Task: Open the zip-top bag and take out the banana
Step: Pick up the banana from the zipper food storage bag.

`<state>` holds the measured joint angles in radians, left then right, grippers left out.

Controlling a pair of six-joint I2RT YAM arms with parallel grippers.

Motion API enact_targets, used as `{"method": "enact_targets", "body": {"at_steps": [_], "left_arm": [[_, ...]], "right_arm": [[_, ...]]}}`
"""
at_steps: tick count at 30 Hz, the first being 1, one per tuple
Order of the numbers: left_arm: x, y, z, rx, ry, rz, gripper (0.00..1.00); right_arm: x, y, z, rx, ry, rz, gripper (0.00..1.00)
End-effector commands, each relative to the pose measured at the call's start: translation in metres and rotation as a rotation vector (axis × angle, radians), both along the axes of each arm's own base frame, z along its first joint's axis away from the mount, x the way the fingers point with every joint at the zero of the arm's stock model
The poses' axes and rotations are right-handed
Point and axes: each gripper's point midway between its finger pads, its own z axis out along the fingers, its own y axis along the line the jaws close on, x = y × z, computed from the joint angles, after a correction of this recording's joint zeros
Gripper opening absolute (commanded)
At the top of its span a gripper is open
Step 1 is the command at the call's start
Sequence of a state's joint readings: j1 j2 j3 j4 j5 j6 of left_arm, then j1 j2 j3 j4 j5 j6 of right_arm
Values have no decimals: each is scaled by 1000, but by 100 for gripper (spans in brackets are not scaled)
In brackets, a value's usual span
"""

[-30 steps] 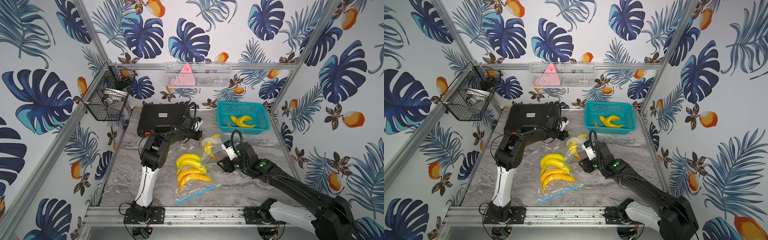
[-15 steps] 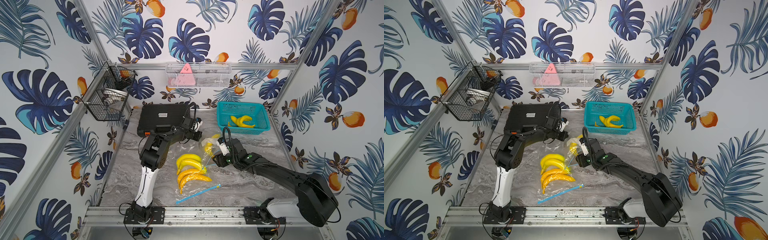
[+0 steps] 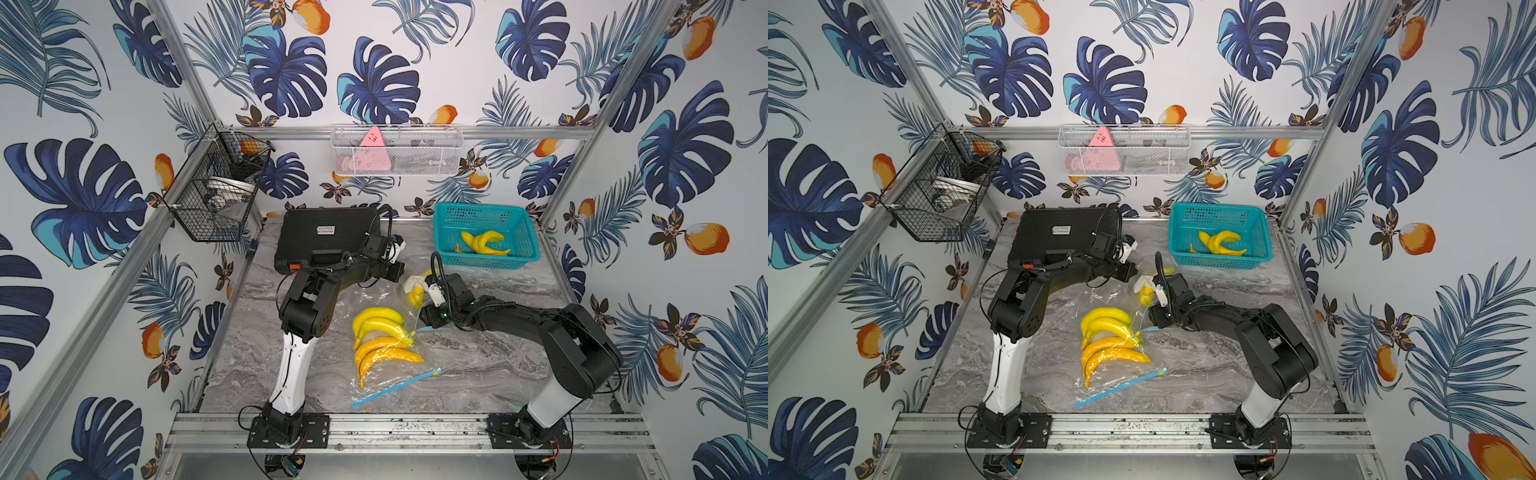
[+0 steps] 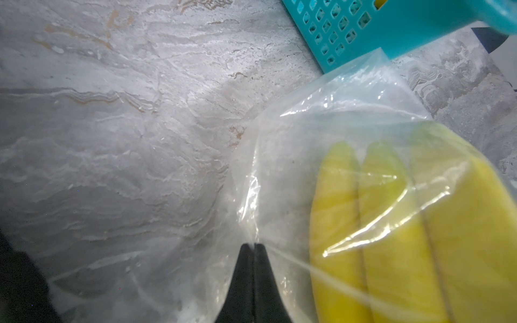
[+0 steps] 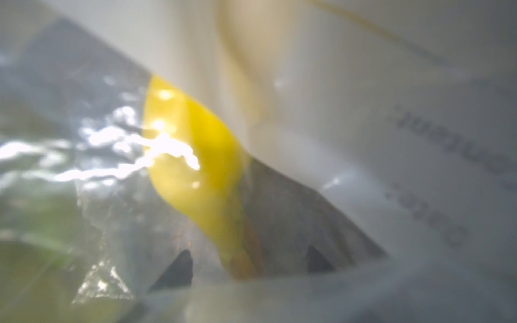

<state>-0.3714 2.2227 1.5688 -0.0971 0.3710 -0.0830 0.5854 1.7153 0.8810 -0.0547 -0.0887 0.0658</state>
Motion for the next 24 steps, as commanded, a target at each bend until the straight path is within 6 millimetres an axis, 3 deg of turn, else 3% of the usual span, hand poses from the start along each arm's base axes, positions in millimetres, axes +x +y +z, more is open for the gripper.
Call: {"method": "enact_targets", "body": {"at_steps": [1, 2, 5, 8, 13, 18, 21, 24], "left_arm": [[2, -2, 10, -28, -15, 1, 0], [2, -2, 10, -28, -15, 1, 0], [2, -1, 10, -26, -15, 5, 0], [3, 0, 7, -12, -14, 12, 0], [11, 8, 0, 34, -15, 58, 0], [28, 19, 4, 84, -42, 140, 0], [37, 26, 11, 114, -64, 188, 0], [41, 25, 17, 116, -72, 199, 0]], "right_arm": [[12, 14, -2, 26, -10, 41, 59], [12, 15, -5, 26, -1, 45, 53], [6, 17, 1, 48, 19, 56, 20], [-12, 13, 34, 102, 7, 68, 2], [-77, 0, 102, 228, 70, 128, 0], [-139, -12, 136, 335, 164, 199, 0], [-150, -12, 179, 460, 69, 218, 0], [-140, -25, 226, 533, -118, 145, 0]]}}
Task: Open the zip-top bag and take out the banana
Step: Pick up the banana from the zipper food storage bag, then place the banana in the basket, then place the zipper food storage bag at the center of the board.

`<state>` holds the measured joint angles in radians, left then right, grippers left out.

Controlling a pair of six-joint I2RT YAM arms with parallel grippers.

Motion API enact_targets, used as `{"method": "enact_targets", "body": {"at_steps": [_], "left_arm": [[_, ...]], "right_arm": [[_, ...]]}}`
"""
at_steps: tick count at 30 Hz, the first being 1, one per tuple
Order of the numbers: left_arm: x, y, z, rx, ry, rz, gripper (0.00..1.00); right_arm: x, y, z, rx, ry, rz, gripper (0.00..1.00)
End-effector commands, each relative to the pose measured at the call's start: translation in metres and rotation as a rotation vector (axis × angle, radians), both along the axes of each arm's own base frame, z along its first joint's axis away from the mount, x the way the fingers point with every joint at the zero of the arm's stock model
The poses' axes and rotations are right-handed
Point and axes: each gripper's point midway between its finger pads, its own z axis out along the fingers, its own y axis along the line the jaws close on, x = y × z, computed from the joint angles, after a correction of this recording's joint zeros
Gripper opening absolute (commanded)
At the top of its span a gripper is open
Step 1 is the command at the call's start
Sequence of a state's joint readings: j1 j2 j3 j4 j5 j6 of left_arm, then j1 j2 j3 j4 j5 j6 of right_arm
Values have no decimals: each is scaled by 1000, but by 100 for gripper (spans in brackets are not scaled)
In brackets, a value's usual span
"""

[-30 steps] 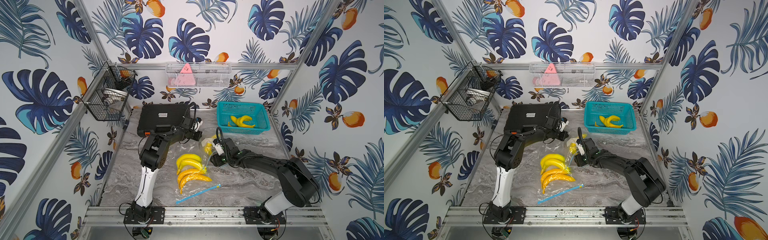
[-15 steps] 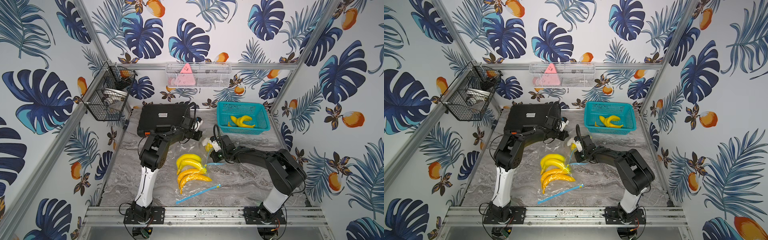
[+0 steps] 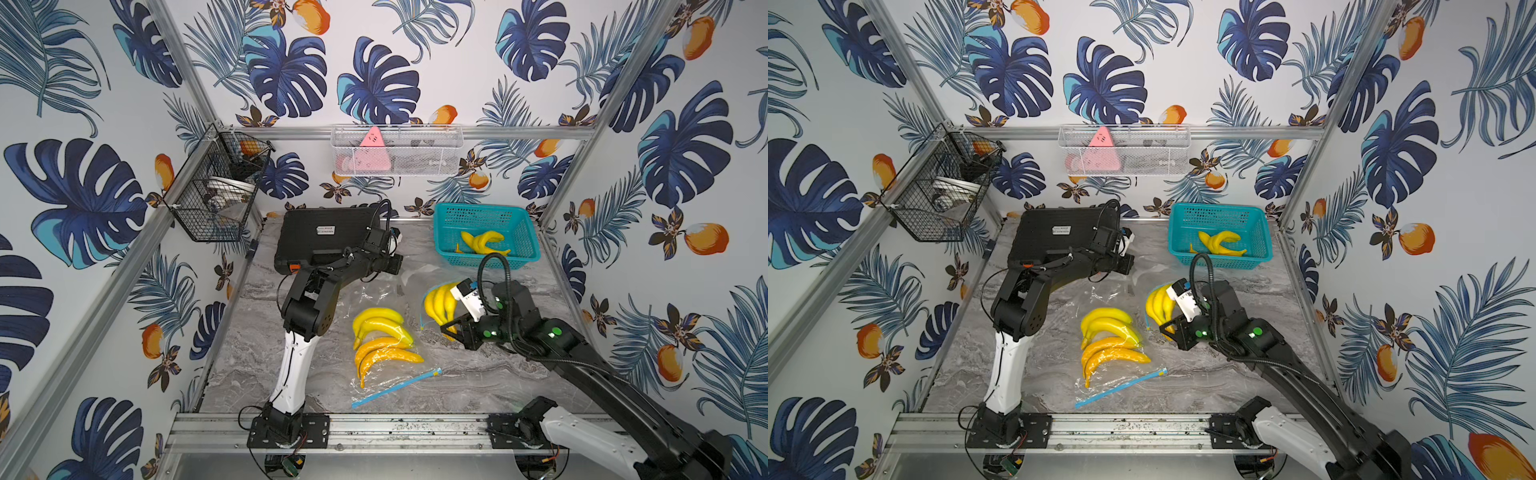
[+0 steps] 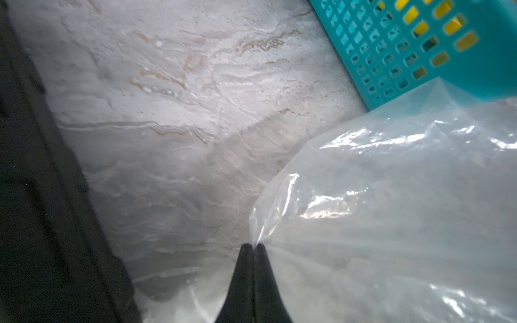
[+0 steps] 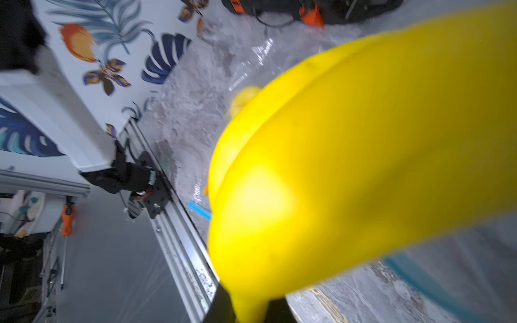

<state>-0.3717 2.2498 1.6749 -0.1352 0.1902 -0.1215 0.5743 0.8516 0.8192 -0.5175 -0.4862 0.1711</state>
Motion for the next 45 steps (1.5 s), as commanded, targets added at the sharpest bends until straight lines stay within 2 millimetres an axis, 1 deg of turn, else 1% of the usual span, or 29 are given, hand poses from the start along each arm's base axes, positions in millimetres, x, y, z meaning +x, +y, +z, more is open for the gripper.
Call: {"method": "enact_targets", "body": {"at_steps": [1, 2, 5, 7, 8, 9, 10, 12, 13, 14, 16, 17, 19, 21, 25, 28, 29, 31, 33, 34, 35, 36, 38, 39, 40, 42, 43, 44, 45], "left_arm": [[6, 4, 3, 21, -5, 44, 0], [6, 2, 4, 27, -8, 44, 0], [4, -6, 4, 55, -16, 42, 0], [2, -14, 5, 48, -13, 41, 0], [0, -19, 5, 42, -13, 34, 0], [-3, -27, 7, 37, -21, 23, 0], [-6, -33, 7, 29, -28, 6, 0], [-18, -59, 8, 26, -51, -62, 0], [-23, -69, 8, 41, -64, -91, 0], [-30, -80, 10, 55, -79, -124, 0], [-39, -94, 9, 68, -97, -147, 0], [-42, -101, 9, 59, -99, -150, 0], [-40, -110, 6, 33, -79, -128, 0], [-36, -123, 6, 21, -66, -101, 0], [-25, -143, 17, -8, -87, -36, 0], [-14, -155, 23, -36, -81, 4, 0], [-14, -162, 24, -49, -80, 5, 0], [-15, -170, 25, -82, -70, 9, 0], [-16, -173, 29, -95, -67, 7, 0], [-16, -171, 34, -80, -76, 4, 11], [-18, -165, 38, -53, -88, 7, 30], [-19, -159, 43, -31, -100, 8, 44], [-22, -142, 60, 20, -141, 12, 79], [-25, -133, 74, 44, -178, 16, 90], [-29, -124, 91, 64, -225, 15, 99], [-42, -106, 123, 95, -314, 3, 99], [-51, -96, 143, 113, -363, -11, 99], [-62, -84, 166, 135, -412, -15, 99], [-73, -73, 181, 154, -443, -14, 99]], "right_arm": [[6, -10, 36, 87, -76, -87, 0], [12, -15, 43, 89, -98, -121, 0], [32, -32, 53, 45, -115, -193, 0], [61, -56, 59, 17, -170, -320, 0], [78, -68, 61, -1, -201, -385, 0], [101, -84, 63, -8, -238, -455, 0], [117, -93, 63, -10, -248, -494, 0], [166, -119, 49, -26, -233, -571, 0], [184, -128, 43, -36, -227, -592, 0], [206, -142, 37, -43, -229, -643, 0], [236, -160, 33, 16, -254, -679, 0], [251, -168, 28, 35, -247, -692, 0], [283, -177, 10, 31, -215, -690, 0], [310, -176, -3, 13, -198, -642, 0], [344, -174, -12, 31, -241, -619, 0], [367, -173, -33, -3, -176, -586, 0], [373, -174, -41, -15, -150, -580, 0], [381, -177, -53, -17, -123, -587, 10], [384, -179, -57, 0, -104, -594, 40], [384, -178, -54, 7, -102, -587, 43], [382, -177, -50, 7, -108, -586, 49], [380, -178, -46, 9, -116, -590, 56], [371, -180, -29, 11, -151, -612, 74], [365, -181, -19, 14, -167, -622, 76], [356, -182, -7, 19, -181, -636, 77], [333, -181, 22, 32, -232, -653, 78], [318, -179, 33, 38, -233, -655, 78], [301, -174, 44, 52, -226, -644, 78], [286, -168, 53, 58, -218, -639, 78]]}}
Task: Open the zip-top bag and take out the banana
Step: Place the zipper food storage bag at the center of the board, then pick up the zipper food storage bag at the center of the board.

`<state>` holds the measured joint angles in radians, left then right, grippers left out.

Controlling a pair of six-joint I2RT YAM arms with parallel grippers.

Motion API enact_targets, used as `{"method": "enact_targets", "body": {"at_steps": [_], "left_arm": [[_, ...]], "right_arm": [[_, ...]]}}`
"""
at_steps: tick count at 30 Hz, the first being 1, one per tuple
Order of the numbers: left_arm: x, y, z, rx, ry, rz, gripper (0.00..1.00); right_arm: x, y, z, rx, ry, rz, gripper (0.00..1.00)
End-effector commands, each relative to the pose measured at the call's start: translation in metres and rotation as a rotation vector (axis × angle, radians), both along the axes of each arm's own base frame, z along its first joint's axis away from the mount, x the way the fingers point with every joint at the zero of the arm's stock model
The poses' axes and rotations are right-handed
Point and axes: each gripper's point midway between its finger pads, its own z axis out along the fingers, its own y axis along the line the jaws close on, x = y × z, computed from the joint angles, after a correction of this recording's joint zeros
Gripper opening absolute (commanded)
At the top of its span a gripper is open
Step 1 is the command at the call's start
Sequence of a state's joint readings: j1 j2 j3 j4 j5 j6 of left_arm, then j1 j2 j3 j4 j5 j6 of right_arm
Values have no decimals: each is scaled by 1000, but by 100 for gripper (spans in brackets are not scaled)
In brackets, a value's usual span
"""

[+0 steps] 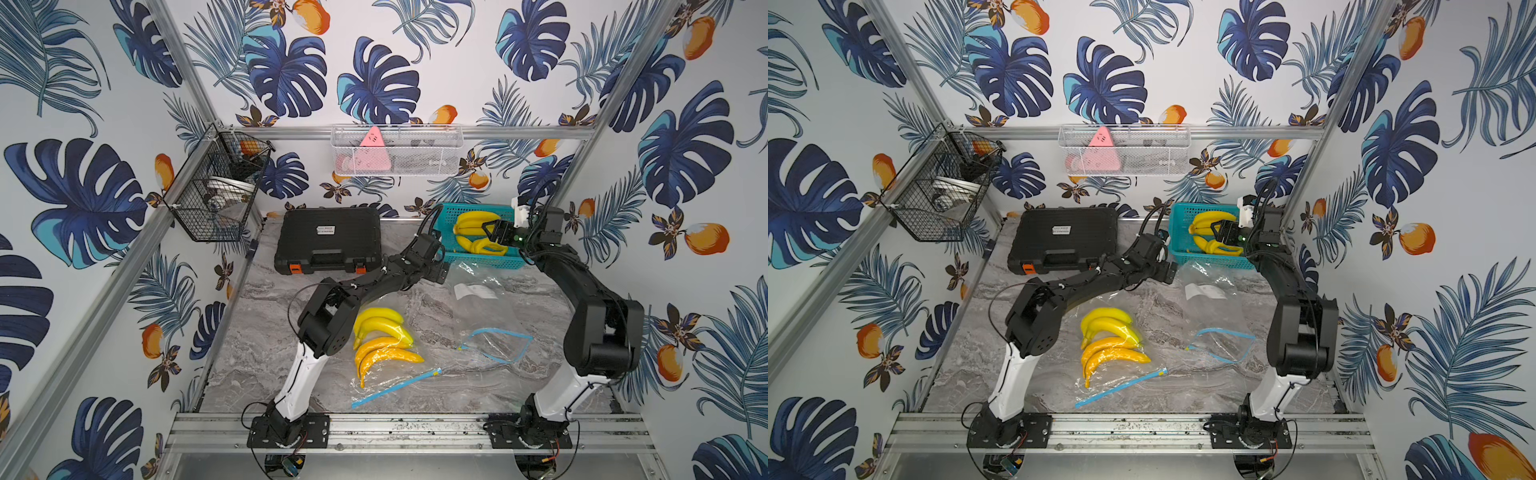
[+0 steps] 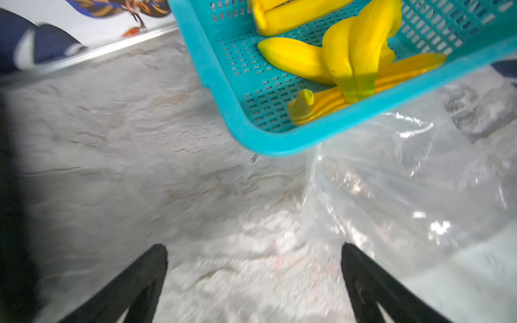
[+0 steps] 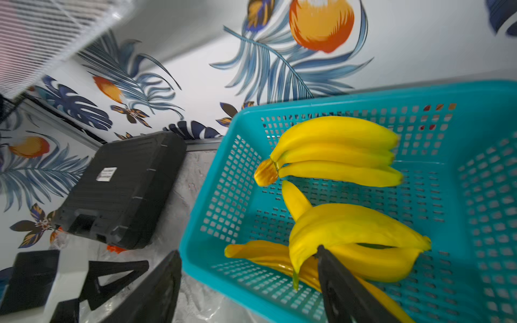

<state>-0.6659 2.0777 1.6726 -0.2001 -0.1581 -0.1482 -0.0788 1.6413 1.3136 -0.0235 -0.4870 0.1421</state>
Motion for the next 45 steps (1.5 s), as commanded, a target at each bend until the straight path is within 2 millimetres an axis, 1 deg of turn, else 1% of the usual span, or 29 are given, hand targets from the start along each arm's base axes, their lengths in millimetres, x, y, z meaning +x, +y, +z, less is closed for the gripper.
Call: {"method": "enact_targets", "body": {"at_steps": [1, 2, 3, 4, 5, 6, 7, 8, 10, 11, 12, 14, 16, 17, 19, 21, 22, 23, 25, 28, 29, 31, 34, 37, 39, 43, 45], "left_arm": [[-23, 33, 109, 35, -271, -23, 99], [-41, 43, 117, 52, -285, -46, 99], [-57, 49, 117, 77, -282, -78, 99], [-77, 56, 115, 126, -280, -107, 99], [-100, 62, 109, 191, -269, -151, 99], [-120, 70, 106, 247, -263, -179, 99], [-142, 79, 98, 302, -245, -201, 99], [-164, 90, 86, 344, -206, -224, 99], [-203, 109, 70, 390, -149, -245, 99], [-223, 117, 63, 402, -123, -256, 98], [-240, 119, 60, 391, -110, -273, 97], [-273, 116, 47, 406, -82, -316, 94], [-294, 111, 27, 473, -68, -344, 90], [-304, 101, 20, 501, -64, -387, 87], [-312, 84, 8, 564, -76, -424, 84], [-315, 73, -8, 585, -50, -449, 78], [-319, 69, -14, 590, -24, -451, 75], [-320, 66, -18, 590, -18, -447, 73], [-323, 61, -25, 577, 7, -445, 73], [-328, 53, -36, 544, 49, -446, 70], [-330, 52, -40, 537, 64, -438, 69], [-336, 51, -48, 517, 86, -416, 69], [-344, 52, -57, 497, 106, -394, 70], [-349, 55, -66, 504, 116, -380, 70], [-352, 57, -70, 507, 120, -374, 70], [-355, 61, -74, 489, 121, -355, 70], [-355, 64, -74, 473, 119, -348, 70]], "right_arm": [[-46, 23, 31, 23, -6, 36, 78], [-68, 41, 38, 15, -15, 81, 77], [-85, 58, 40, 7, -4, 117, 78], [-109, 82, 41, 15, 14, 182, 78], [-132, 107, 39, 37, 43, 254, 78], [-152, 125, 28, 62, 95, 306, 78], [-172, 143, 15, 103, 153, 361, 78], [-189, 154, -2, 148, 215, 384, 77], [-215, 160, -39, 195, 317, 399, 75], [-227, 158, -60, 190, 370, 390, 75], [-237, 156, -75, 186, 417, 385, 74], [-259, 158, -101, 179, 507, 407, 73], [-269, 161, -122, 160, 535, 400, 72], [-272, 162, -133, 153, 548, 391, 72], [-272, 158, -153, 133, 579, 346, 72], [-273, 158, -168, 128, 599, 343, 71], [-273, 156, -176, 118, 609, 330, 71], [-274, 155, -184, 112, 618, 329, 70], [-277, 154, -197, 104, 636, 332, 70], [-281, 162, -210, 141, 671, 362, 68], [-287, 171, -212, 147, 684, 400, 67], [-291, 181, -217, 157, 701, 432, 66], [-301, 191, -223, 146, 712, 474, 66], [-310, 202, -224, 153, 723, 523, 66], [-316, 206, -226, 152, 738, 545, 65], [-327, 209, -232, 131, 762, 576, 62], [-334, 213, -233, 130, 781, 607, 58]]}}
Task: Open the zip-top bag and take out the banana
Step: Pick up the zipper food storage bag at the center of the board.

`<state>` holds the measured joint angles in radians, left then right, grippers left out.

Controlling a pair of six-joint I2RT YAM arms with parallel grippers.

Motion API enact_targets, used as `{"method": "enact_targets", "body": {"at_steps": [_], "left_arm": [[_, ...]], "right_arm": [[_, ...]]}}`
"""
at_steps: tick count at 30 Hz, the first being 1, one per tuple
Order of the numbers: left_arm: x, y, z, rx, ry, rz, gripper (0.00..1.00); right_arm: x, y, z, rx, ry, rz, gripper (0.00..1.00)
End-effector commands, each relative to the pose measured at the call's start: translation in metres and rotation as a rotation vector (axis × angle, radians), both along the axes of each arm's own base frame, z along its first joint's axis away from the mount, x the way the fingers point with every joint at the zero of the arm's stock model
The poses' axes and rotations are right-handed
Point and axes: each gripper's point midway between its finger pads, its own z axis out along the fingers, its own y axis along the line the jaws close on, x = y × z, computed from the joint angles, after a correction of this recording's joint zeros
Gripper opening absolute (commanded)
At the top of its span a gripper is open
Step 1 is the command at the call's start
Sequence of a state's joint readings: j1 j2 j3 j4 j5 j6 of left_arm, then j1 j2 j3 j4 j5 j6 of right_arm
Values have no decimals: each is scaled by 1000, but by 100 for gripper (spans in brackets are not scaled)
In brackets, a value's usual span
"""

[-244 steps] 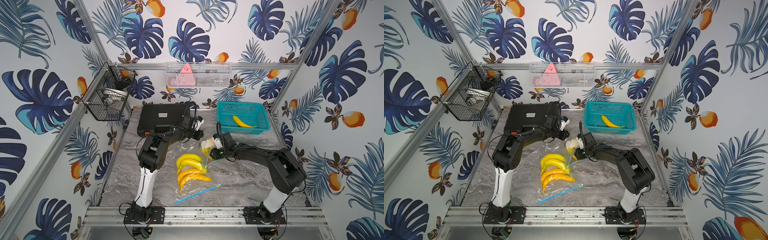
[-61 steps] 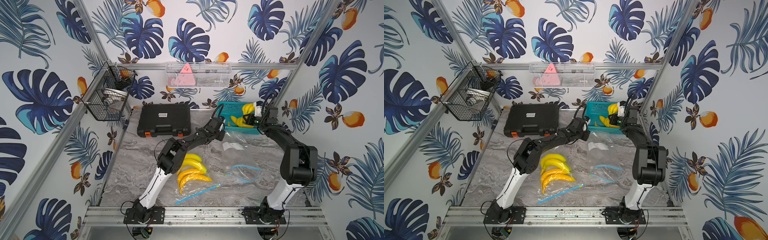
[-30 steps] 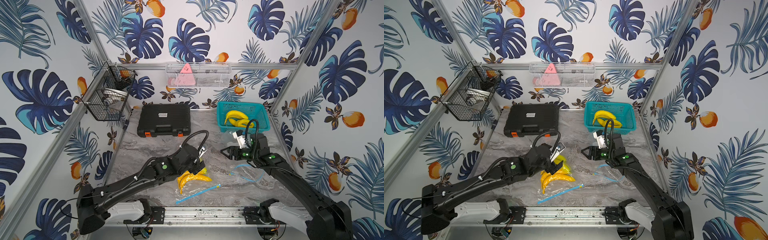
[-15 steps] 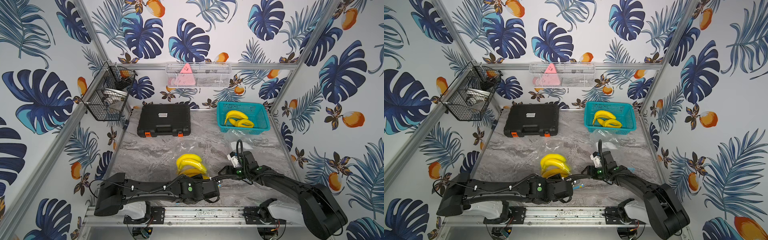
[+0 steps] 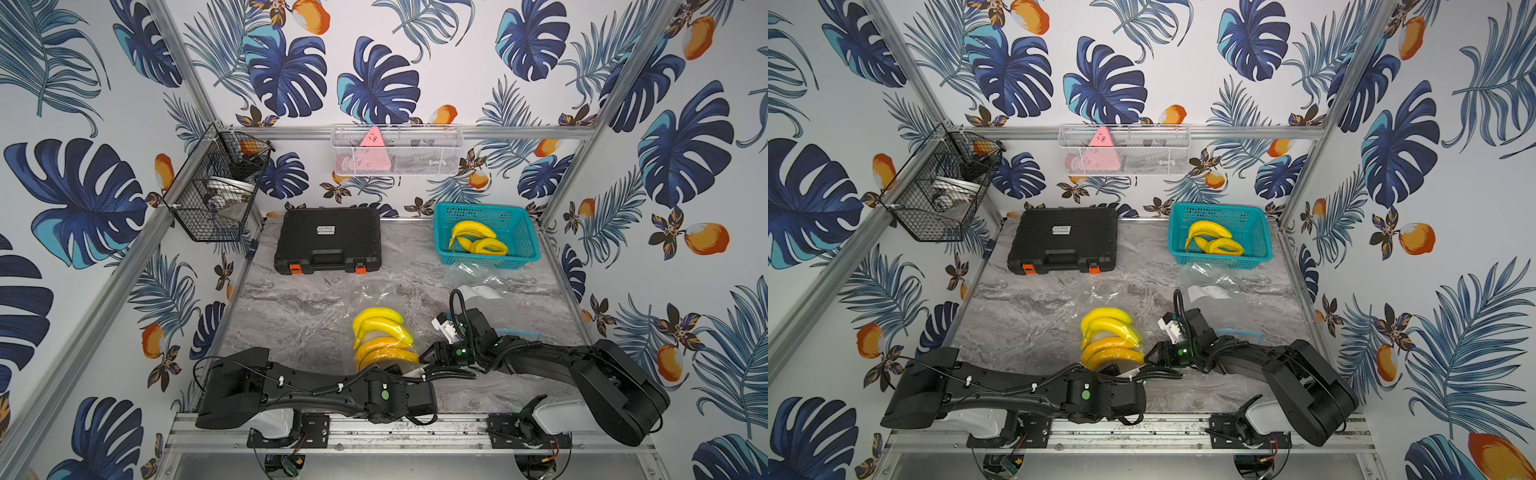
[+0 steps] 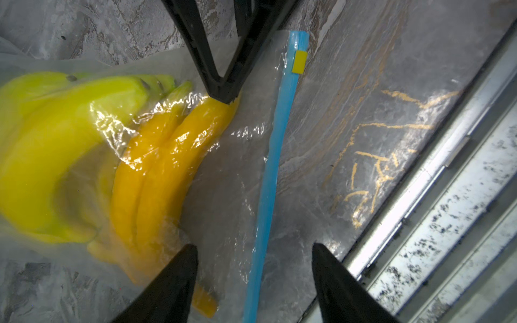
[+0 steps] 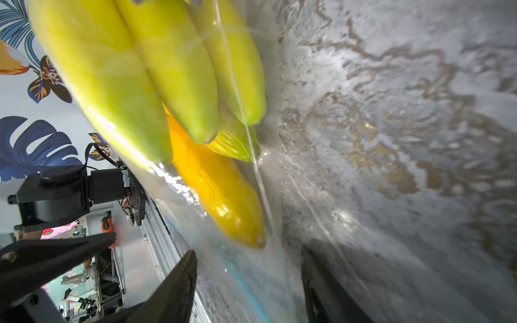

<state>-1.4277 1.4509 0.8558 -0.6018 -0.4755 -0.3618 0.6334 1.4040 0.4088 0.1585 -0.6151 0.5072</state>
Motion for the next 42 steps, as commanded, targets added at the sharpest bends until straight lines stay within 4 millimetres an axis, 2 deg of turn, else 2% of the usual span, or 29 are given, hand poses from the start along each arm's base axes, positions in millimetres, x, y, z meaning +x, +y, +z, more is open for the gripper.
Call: {"method": "enact_targets", "body": {"at_steps": [1, 3, 7, 8, 12, 15, 19, 22, 28, 31, 37, 42], "left_arm": [[3, 0, 4, -57, -12, 52, 70], [3, 2, 4, -58, -15, 51, 70], [-2, -5, 4, -72, -8, 10, 70], [-5, -8, 4, -70, -8, -10, 70], [-21, -23, 3, -55, -32, -116, 73], [-16, -25, 7, -21, -113, -112, 74], [7, -22, 30, -32, -264, -18, 75], [14, -21, 44, -42, -332, 18, 75], [14, -31, 32, -9, -336, -25, 67], [12, -34, 29, -36, -327, -33, 67], [13, -39, 35, -39, -358, -53, 66], [9, -49, 29, -58, -327, -61, 65]], "right_arm": [[-13, 4, -3, -2, 40, 44, 55], [-14, 7, -1, 3, 47, 54, 46], [-16, 13, 13, 43, 83, 49, 13], [-17, 13, 18, 46, 98, 43, 10], [-15, 15, 46, 83, 159, -26, 9], [-18, 18, 62, 99, 210, -26, 7], [-24, 17, 61, 93, 263, -34, 6], [-29, 13, 57, 74, 292, -45, 5], [-29, 15, 76, 123, 309, -70, 6], [-27, 16, 84, 159, 325, -93, 6], [-26, 20, 91, 198, 360, -110, 6], [-20, 21, 97, 218, 367, -137, 5]]}}
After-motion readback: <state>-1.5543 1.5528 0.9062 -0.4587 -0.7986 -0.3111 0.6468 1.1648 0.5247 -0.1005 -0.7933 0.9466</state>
